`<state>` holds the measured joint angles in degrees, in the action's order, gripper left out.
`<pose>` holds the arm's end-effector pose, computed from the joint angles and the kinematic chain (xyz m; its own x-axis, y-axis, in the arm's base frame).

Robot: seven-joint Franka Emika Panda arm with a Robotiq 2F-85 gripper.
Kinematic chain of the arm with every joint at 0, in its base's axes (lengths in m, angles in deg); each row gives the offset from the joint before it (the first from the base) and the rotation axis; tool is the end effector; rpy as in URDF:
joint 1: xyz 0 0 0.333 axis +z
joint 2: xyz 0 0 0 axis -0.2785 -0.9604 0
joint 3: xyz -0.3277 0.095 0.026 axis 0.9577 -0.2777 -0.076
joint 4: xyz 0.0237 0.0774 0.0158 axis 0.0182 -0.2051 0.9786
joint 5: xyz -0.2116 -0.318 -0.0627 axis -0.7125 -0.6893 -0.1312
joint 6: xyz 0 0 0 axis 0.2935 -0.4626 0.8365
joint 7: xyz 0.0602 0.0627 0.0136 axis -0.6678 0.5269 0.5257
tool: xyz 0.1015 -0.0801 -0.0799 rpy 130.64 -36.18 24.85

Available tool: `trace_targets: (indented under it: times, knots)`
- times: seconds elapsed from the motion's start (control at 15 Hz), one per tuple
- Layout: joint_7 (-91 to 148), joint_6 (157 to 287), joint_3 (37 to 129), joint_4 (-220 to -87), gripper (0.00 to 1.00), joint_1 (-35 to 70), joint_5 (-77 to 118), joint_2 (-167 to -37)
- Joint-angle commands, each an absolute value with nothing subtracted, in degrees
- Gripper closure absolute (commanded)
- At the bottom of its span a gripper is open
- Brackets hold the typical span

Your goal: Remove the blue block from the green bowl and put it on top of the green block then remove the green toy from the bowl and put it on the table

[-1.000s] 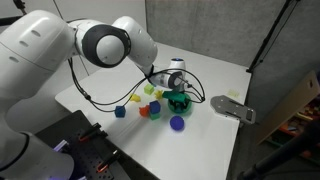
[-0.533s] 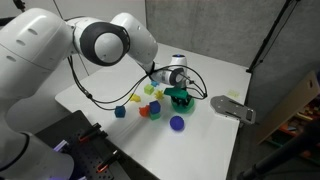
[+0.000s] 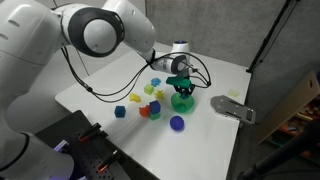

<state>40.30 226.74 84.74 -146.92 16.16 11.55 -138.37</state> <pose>0.7234 -0.0703 0.0994 0.9779 0.2069 -0.0309 0.2087 -0.9549 0.2112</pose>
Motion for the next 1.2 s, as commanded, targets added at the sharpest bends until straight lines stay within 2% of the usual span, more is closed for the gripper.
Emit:
trace_targets:
  times: [0.0, 0.67, 1.13]
  knots:
    - [41.36, 225.78, 82.3, -150.74, 0.91, 15.31, 12.7, -132.85]
    - [44.62, 224.86, 73.55, -157.4, 0.91, 18.18, 14.75, -125.27]
    - [50.58, 218.86, 68.3, -163.0, 0.91, 18.83, 18.61, -122.2]
